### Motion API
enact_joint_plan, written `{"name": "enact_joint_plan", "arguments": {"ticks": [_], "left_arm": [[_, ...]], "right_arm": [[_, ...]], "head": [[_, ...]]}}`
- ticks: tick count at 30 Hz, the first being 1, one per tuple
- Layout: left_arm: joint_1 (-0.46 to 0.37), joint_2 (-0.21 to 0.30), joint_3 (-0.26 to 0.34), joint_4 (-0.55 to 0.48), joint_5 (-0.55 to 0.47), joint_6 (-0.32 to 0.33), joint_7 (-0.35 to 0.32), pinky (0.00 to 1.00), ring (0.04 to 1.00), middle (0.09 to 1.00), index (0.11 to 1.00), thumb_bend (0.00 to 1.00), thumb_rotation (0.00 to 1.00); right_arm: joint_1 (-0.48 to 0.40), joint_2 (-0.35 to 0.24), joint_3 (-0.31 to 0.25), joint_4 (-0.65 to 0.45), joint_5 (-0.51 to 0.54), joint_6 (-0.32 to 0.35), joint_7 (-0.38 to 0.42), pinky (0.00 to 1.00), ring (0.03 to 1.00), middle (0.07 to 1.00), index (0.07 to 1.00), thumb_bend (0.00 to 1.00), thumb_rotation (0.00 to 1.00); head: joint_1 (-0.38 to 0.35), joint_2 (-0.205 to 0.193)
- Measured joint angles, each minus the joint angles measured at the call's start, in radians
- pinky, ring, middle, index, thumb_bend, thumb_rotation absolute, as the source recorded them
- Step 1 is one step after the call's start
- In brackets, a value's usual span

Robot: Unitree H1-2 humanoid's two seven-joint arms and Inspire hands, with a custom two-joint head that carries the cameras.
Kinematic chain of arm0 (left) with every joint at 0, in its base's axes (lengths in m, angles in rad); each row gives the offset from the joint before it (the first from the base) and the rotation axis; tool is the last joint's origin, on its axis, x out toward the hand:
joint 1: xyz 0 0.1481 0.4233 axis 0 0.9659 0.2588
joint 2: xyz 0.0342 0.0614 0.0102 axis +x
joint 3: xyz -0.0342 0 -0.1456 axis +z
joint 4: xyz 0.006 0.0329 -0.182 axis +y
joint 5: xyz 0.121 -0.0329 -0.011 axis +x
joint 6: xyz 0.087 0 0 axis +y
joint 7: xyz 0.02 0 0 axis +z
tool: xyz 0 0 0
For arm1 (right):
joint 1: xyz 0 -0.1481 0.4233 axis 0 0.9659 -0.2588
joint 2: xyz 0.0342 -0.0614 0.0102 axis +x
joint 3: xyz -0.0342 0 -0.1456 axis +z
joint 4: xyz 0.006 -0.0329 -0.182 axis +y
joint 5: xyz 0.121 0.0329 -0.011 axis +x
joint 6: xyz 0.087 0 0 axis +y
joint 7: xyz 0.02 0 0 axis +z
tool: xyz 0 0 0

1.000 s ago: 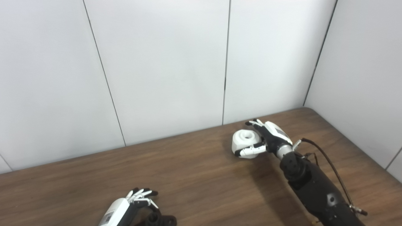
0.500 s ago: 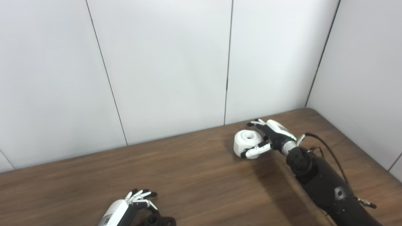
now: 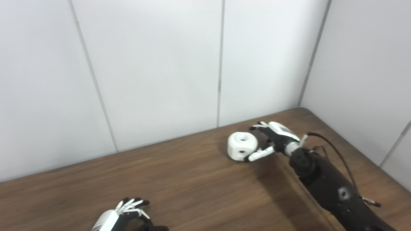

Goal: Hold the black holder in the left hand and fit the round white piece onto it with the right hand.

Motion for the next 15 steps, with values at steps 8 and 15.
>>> {"name": "enact_joint_plan", "arguments": {"ticks": [8, 15], "left_arm": [[0.001, 0.0, 0.002, 0.0, -0.001, 0.001, -0.005, 1.0, 0.925, 0.864, 0.482, 0.52, 0.05], [0.001, 0.0, 0.005, 0.0, -0.003, 0.0, -0.009, 1.0, 0.923, 0.863, 0.482, 0.52, 0.05]], "right_arm": [[0.005, -0.013, 0.0, -0.005, 0.0, 0.0, 0.008, 0.73, 0.976, 1.0, 0.869, 1.0, 0.43], [0.006, -0.007, 0.0, -0.012, 0.0, -0.001, 0.008, 0.74, 0.976, 0.997, 0.859, 0.98, 0.41]], "head": [[0.005, 0.0], [0.005, 0.0]]}}
